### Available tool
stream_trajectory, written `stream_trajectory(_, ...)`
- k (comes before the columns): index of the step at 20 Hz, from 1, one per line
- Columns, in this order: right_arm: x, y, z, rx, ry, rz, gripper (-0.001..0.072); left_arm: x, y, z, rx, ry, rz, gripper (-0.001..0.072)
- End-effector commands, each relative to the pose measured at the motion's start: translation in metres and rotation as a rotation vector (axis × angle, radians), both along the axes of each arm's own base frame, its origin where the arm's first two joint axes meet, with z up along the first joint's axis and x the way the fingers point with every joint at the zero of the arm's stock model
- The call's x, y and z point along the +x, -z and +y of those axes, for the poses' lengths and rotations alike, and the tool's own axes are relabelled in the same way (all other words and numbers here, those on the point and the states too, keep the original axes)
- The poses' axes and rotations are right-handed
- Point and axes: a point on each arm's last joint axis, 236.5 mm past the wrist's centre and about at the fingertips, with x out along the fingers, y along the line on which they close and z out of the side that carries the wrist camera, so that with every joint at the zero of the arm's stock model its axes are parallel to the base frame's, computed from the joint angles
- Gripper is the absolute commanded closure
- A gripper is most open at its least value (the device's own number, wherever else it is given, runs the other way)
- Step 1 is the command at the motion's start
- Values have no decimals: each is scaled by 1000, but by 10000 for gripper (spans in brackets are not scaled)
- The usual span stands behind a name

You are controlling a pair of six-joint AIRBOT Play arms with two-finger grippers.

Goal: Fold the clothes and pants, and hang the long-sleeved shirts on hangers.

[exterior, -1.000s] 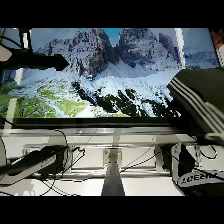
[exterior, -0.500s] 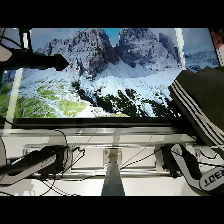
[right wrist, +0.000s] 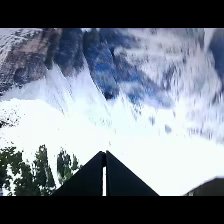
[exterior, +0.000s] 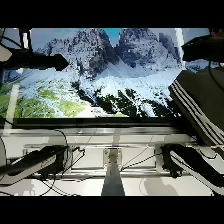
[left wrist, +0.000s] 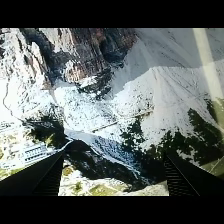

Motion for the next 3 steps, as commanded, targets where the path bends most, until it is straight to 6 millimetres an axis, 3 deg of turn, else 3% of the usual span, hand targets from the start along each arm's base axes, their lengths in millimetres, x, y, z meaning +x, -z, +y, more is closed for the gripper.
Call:
stream_trajectory(1,1,-12,40,-89,-128,-109,697,0,0,0,0,0,-1,8)
stream_trajectory(3,-1,-13,46,-66,-141,-104,697,0,0,0,0,0,-1,8)
